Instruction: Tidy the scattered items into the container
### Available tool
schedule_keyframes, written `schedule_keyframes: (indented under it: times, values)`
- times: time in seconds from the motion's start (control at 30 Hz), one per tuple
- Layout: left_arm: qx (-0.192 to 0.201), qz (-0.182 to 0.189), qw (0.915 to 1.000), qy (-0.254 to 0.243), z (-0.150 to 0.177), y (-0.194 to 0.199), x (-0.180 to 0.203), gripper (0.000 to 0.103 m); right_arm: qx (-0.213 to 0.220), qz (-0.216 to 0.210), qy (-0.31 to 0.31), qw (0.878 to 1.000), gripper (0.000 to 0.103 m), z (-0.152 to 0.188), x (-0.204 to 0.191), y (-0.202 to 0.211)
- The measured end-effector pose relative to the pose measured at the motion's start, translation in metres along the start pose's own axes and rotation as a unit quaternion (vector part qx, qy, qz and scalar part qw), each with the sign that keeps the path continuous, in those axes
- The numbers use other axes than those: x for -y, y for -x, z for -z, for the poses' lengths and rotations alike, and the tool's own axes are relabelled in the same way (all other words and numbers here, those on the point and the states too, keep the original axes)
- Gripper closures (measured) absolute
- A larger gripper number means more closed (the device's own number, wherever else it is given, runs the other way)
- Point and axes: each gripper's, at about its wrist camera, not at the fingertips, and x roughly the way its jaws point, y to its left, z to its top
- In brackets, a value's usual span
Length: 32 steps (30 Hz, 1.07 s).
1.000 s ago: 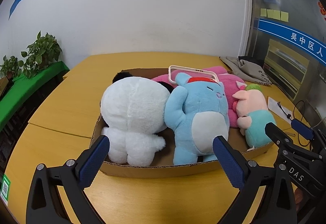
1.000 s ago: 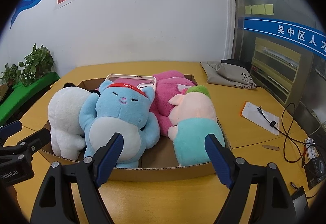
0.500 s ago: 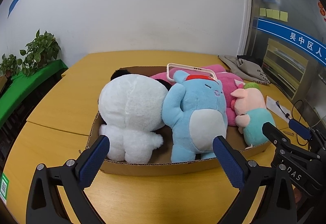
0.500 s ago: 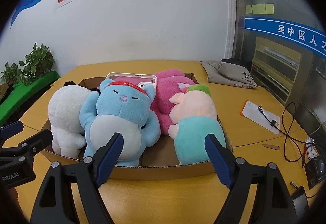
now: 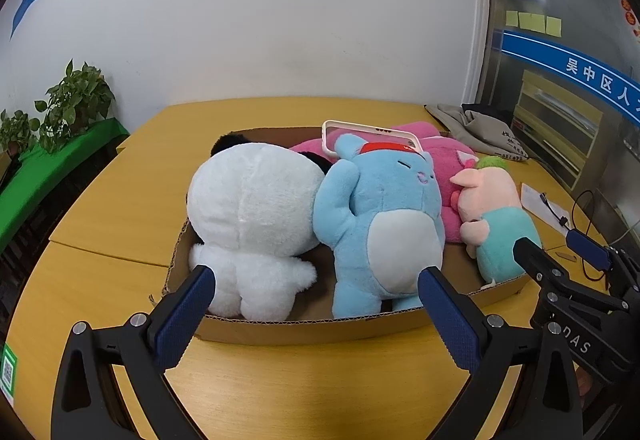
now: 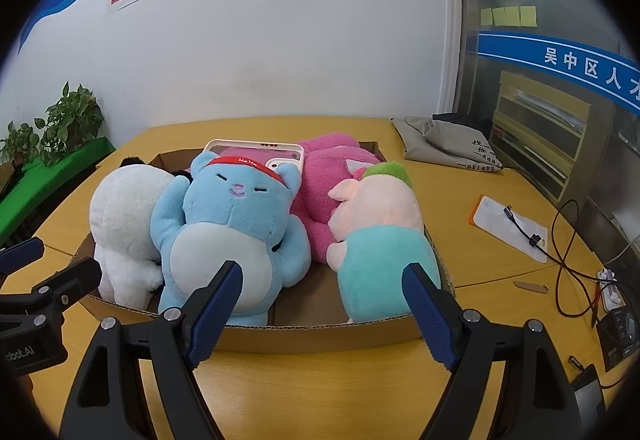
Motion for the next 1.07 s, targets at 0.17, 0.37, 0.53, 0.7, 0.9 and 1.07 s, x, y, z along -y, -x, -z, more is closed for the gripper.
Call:
schedule_keyframes:
  times: [0.17, 0.37, 0.53, 0.7, 0.9, 1.07]
  values:
    - [-0.003, -0.004, 1.0000, -0.002, 0.001, -0.003, 0.002, 0.000, -0.005, 0.000, -0.002, 1.000, 0.021, 0.002, 0.001, -0.003]
    - [-0.006, -0.007, 1.0000, -0.002, 0.003, -0.003, 0.004, 0.000, -0.008, -0.001, -0.001, 1.000, 0.021, 0.003, 0.000, -0.004]
    - [-0.017, -0.014, 0.9997, -0.003, 0.006, -0.007, 0.004, 0.000, -0.011, 0.000, 0.002, 1.000, 0.021, 0.006, -0.001, -0.006]
    - [-0.028, -0.015, 0.9995, -0.003, 0.010, -0.010, 0.005, 0.000, -0.009, 0.000, 0.006, 1.000, 0.021, 0.006, -0.004, -0.006]
    - [-0.029, -0.017, 0.9994, -0.012, 0.011, -0.010, 0.010, 0.000, -0.012, -0.003, 0.013, 1.000, 0.021, 0.009, -0.008, -0.007]
    - [-0.035, -0.021, 0.9992, -0.002, 0.013, -0.009, 0.007, 0.000, -0.017, -0.004, 0.018, 1.000, 0.021, 0.011, -0.010, -0.009]
